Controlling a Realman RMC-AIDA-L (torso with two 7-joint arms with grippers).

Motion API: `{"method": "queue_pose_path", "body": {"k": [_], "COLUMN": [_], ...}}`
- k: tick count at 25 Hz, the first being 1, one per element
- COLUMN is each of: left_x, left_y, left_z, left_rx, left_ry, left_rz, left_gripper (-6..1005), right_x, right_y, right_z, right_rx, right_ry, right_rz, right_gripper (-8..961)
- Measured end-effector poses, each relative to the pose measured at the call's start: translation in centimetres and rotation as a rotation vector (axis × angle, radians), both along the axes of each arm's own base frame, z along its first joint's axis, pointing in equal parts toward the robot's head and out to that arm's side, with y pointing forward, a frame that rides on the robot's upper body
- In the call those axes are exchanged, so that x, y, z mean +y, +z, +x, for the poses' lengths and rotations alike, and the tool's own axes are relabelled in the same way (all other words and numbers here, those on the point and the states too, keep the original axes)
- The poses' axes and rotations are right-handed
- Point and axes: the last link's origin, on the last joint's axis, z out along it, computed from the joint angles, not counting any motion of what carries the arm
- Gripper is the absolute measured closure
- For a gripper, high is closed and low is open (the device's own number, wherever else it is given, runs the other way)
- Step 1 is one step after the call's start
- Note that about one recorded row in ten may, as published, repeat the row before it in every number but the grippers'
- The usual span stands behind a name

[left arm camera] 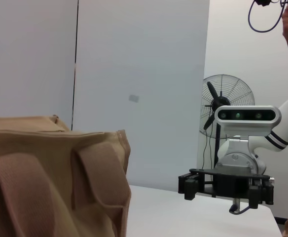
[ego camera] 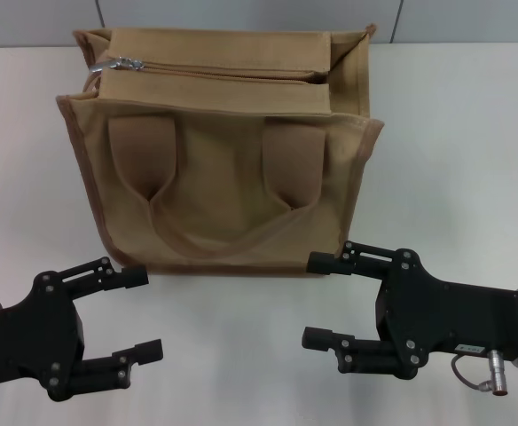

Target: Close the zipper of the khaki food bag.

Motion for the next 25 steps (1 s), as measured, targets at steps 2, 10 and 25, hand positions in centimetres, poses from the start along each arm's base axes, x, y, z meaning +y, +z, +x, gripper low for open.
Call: {"method": "queue_pose_path", "body": {"k": [2,10,25], "left_x": [0.0,-0.1,2.3], "left_y": [0.0,0.0,2.5], "left_z": [0.0,-0.1,-1.9], "left_rx": [0.0,-0.001,-0.292], "left_ry": [0.001,0.009,0.352], "left_rz": [0.001,0.007,0.458], "left_gripper": [215,214,214], "right_x": [0.0,0.0,-0.3], "right_y": [0.0,-0.4,-0.9], "right_z": [0.0,0.0,0.0], "right_rx": [0.001,-0.002,0.007], "right_ry": [-0.003,-0.02,-0.036], "right_rz": [0.001,-0.002,-0.018], "right_gripper": [222,222,221]}}
